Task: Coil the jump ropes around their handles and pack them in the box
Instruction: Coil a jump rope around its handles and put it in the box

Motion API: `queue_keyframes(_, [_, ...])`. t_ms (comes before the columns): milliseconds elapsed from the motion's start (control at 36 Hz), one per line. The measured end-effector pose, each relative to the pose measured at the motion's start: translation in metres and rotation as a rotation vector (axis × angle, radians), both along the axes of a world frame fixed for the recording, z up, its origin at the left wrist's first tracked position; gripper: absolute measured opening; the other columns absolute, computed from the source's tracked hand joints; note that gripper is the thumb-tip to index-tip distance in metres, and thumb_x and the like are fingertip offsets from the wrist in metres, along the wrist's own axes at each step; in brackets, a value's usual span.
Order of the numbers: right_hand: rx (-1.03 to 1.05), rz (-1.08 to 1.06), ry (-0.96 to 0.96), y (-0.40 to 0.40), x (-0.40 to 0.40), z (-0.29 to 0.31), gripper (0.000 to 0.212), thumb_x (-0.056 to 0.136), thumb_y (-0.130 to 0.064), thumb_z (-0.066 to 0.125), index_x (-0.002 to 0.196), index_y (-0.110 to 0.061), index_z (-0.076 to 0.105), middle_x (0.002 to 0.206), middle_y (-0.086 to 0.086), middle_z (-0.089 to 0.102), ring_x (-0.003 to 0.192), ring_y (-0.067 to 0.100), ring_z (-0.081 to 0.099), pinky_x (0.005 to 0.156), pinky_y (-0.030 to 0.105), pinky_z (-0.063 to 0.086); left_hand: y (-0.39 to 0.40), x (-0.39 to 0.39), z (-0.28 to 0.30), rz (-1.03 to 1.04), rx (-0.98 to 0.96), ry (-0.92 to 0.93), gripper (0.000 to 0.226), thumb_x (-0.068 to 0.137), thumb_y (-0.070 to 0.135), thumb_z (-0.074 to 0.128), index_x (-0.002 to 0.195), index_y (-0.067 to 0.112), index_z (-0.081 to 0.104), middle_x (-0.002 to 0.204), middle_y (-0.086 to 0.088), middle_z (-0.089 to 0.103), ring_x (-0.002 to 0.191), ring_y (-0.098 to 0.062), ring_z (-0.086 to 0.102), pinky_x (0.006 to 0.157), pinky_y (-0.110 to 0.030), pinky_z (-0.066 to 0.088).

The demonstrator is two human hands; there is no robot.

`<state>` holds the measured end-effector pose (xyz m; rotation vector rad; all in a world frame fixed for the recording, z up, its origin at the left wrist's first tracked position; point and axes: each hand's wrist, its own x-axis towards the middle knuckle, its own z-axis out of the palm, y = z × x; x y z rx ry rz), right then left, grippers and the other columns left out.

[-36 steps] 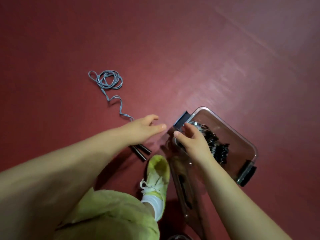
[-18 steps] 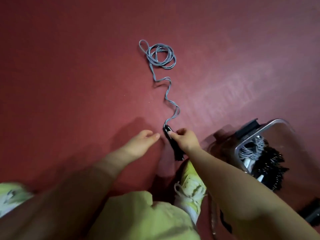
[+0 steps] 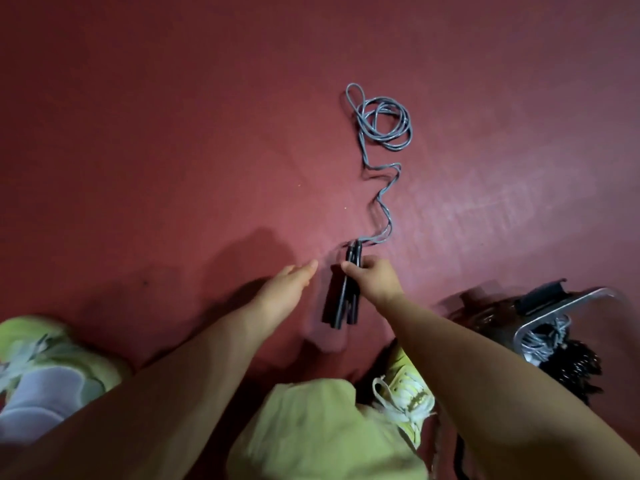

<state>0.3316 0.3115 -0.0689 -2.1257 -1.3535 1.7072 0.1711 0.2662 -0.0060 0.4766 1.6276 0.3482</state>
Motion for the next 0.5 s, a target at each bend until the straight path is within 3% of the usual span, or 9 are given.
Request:
queue_keyframes(56, [-0.003,-0.132,0.198,0.0,-0.02,0.02,0.021,0.083,-0.025,0.071,0.067,-0.014,0.061,0.069,0.008,0.061,0.066,0.021,0.056,0.067,0.039,0.052,-0.001,-0.007,0.014,0.023,-0.053,-0.041,0.055,0.095,0.051,0.043,0.137,0.015,0.045,0.131,-0.009,0.055,0.114,-0.015,0.049,0.092,-0.027,0.031])
queue_keyframes(83, [-0.02,-0.176,0.285,0.001,-0.03,0.032,0.021,0.079,-0.028,0.071,0.068,-0.015,0.06,0.069,0.01,0.058,0.067,0.023,0.054,0.065,0.045,0.049,-0.003,-0.012,0.023,0.026,-0.099,-0.068,0.063,0.091,0.059,0.043,0.138,0.016,0.044,0.134,-0.009,0.054,0.118,-0.019,0.051,0.093,-0.03,0.033])
queue_keyframes(139, [-0.03,-0.23,0.436,0.005,-0.051,0.066,0.023,0.081,-0.026,0.07,0.067,-0.015,0.056,0.062,0.008,0.052,0.057,0.019,0.047,0.056,0.036,0.038,-0.01,-0.024,0.047,0.001,-0.17,-0.153,0.071,0.083,0.07,0.044,0.134,0.021,0.049,0.132,-0.008,0.057,0.115,-0.024,0.058,0.096,-0.037,0.037])
queue_keyframes(194, [-0.032,-0.251,0.584,0.01,-0.067,0.093,0.025,0.09,-0.013,0.063,0.067,-0.013,0.053,0.058,0.002,0.053,0.053,0.014,0.046,0.055,0.029,0.037,-0.015,-0.033,0.07,-0.016,-0.188,-0.275,0.06,0.088,0.062,0.04,0.124,0.016,0.056,0.115,-0.01,0.066,0.103,-0.026,0.064,0.096,-0.039,0.04])
queue_keyframes(278, [-0.047,-0.17,0.685,0.011,-0.085,0.145,0.025,0.094,-0.008,0.056,0.069,-0.01,0.051,0.061,0.004,0.053,0.054,0.014,0.05,0.053,0.024,0.044,-0.021,-0.045,0.11,0.066,-0.087,-0.44,0.043,0.089,0.047,0.045,0.1,0.009,0.063,0.082,-0.007,0.072,0.074,-0.021,0.069,0.081,-0.036,0.051])
queue_keyframes(389, [-0.04,-0.066,0.695,0.012,-0.092,0.22,0.025,0.096,-0.018,0.056,0.072,-0.012,0.051,0.068,0.009,0.049,0.055,0.015,0.052,0.055,0.024,0.05,-0.023,-0.052,0.174,0.125,0.071,-0.428,0.028,0.094,0.032,0.05,0.085,0.008,0.06,0.059,0.0,0.056,0.044,-0.011,0.049,0.065,-0.034,0.054])
queue_keyframes(500, [0.3,0.204,0.338,0.015,-0.083,0.304,0.044,0.101,-0.044,0.038,0.078,-0.011,0.056,0.074,0.01,0.059,0.067,0.023,0.059,0.066,0.029,0.045,-0.036,-0.064,0.239,0.033,0.122,-0.476,0.025,0.092,0.034,0.049,0.083,0.011,0.056,0.056,0.001,0.051,0.039,-0.008,0.039,0.068,-0.036,0.054])
